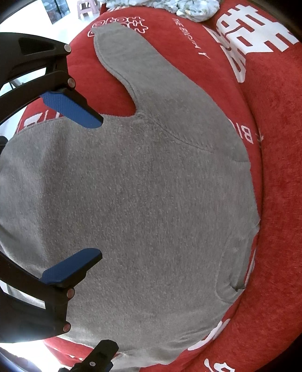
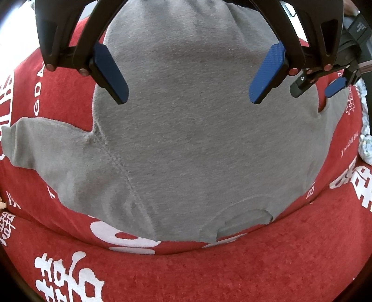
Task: Fold small clothes
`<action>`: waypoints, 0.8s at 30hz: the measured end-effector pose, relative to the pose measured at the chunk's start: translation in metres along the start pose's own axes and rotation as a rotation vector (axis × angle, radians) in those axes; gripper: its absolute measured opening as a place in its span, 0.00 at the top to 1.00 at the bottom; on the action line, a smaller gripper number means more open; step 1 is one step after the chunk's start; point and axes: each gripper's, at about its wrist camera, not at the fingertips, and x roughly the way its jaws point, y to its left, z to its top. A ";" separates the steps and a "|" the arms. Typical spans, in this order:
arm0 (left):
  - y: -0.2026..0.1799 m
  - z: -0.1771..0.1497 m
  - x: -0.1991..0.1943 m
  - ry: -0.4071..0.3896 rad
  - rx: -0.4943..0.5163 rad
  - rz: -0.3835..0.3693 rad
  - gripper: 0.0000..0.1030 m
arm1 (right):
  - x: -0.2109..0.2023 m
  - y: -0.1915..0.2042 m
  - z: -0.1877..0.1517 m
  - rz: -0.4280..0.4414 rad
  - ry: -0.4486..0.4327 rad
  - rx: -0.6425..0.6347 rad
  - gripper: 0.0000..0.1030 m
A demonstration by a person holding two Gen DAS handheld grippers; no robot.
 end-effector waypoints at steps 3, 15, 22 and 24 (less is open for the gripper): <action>0.001 -0.001 -0.001 -0.006 0.004 -0.002 0.00 | 0.000 0.002 0.000 -0.009 0.003 0.000 0.00; 0.008 -0.002 -0.003 0.019 -0.011 0.012 0.00 | -0.004 0.006 0.001 -0.028 -0.038 0.004 0.00; 0.019 -0.006 -0.001 0.023 -0.030 0.002 0.00 | -0.007 0.011 0.001 0.013 -0.035 0.014 0.00; 0.026 -0.007 0.000 0.019 -0.044 -0.012 0.00 | -0.008 0.015 0.000 0.017 -0.059 0.007 0.00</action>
